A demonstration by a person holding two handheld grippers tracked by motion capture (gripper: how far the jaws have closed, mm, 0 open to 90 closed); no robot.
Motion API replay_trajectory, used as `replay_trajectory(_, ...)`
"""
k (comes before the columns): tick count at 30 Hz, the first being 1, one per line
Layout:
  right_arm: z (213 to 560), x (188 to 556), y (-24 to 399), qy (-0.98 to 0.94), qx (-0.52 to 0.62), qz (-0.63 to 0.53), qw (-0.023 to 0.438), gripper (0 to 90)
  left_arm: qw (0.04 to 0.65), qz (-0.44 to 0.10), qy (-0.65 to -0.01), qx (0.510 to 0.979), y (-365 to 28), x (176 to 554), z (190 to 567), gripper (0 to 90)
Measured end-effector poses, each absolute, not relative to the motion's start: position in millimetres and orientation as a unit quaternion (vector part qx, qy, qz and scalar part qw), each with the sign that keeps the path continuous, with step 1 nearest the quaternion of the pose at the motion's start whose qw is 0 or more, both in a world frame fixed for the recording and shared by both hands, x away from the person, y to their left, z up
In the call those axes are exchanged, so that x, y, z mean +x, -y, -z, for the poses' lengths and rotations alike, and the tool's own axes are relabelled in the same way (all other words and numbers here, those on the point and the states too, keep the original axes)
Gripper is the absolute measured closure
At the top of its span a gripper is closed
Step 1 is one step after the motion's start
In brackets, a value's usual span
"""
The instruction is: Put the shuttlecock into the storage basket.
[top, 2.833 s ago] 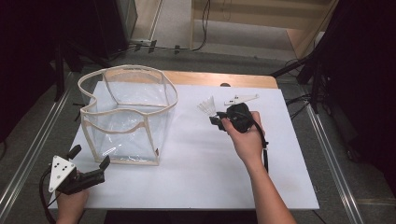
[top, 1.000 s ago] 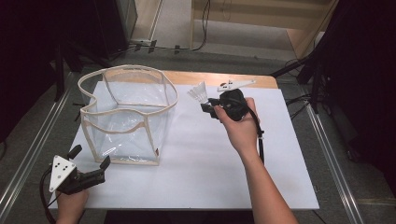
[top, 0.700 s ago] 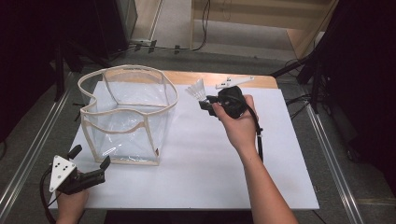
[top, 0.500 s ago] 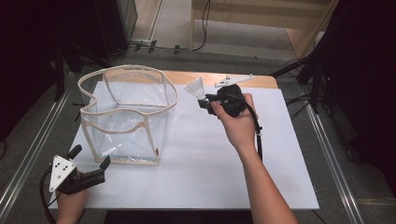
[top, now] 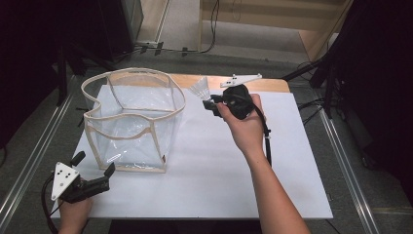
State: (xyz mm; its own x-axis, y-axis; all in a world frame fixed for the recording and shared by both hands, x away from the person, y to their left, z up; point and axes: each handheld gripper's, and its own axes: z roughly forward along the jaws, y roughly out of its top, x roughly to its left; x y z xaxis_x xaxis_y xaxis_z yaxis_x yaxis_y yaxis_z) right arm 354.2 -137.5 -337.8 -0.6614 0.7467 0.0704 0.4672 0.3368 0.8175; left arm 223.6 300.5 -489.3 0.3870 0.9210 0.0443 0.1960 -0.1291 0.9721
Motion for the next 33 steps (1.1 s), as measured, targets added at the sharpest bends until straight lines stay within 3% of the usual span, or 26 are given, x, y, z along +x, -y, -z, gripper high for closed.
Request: replay_trajectory(33, 328.7, 358.2, 102.4, -0.808, 0.352, -0.448, 0.152, 63.1, 0.508, -0.356, -0.423, 0.660, -301.3, 223.7, 489.1, 0.0)
